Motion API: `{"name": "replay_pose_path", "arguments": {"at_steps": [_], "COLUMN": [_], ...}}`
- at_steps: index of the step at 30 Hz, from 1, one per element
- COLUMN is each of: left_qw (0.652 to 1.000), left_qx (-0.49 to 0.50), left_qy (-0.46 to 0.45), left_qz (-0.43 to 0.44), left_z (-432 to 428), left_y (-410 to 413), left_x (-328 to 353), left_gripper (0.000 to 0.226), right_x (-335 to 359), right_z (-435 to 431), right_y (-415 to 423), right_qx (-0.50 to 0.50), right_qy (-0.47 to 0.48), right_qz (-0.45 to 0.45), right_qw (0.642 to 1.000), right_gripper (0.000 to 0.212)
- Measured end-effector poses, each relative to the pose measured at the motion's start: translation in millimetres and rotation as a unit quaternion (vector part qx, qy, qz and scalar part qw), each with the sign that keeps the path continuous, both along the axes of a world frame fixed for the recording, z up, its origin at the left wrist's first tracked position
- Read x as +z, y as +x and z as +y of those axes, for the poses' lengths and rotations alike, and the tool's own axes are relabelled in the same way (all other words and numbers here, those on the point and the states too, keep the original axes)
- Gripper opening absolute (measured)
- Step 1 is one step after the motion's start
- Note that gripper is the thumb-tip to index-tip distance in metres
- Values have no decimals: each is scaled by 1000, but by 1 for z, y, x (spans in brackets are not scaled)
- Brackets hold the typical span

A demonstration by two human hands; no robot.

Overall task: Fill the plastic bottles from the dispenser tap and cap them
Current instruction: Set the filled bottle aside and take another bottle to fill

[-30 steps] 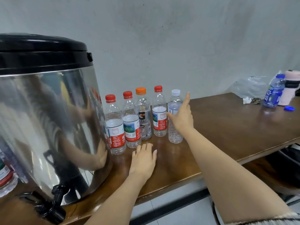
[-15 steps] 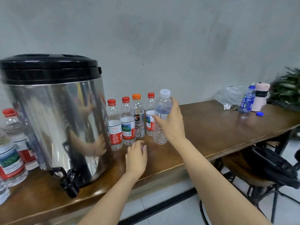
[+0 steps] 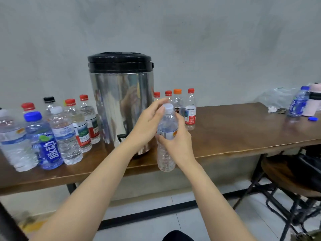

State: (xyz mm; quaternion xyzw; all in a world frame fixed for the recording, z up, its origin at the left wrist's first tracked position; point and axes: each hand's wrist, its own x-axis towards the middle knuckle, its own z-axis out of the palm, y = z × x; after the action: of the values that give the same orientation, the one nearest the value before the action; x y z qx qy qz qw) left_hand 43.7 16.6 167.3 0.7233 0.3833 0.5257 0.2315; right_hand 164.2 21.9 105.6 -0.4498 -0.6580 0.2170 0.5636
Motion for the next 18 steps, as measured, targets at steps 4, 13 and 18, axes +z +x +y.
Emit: {"name": "replay_pose_path", "arguments": {"at_steps": [4, 13, 18], "left_qw": [999, 989, 983], "left_qx": [-19, 48, 146], "left_qy": [-46, -87, -71], "left_qz": [1, -109, -87], "left_z": [-15, -33, -33], "left_y": [-33, -57, -58], "left_x": [-3, -20, -38], "left_gripper": [41, 37, 43], "right_x": [-5, -30, -44], "right_z": [-16, -32, -39], "right_y": [-25, -60, -67], "right_qx": [47, 21, -3], "right_qy": [-18, -15, -21], "right_qz": [-4, -61, -79], "right_qw": [999, 998, 997], "right_gripper": [83, 86, 85]}}
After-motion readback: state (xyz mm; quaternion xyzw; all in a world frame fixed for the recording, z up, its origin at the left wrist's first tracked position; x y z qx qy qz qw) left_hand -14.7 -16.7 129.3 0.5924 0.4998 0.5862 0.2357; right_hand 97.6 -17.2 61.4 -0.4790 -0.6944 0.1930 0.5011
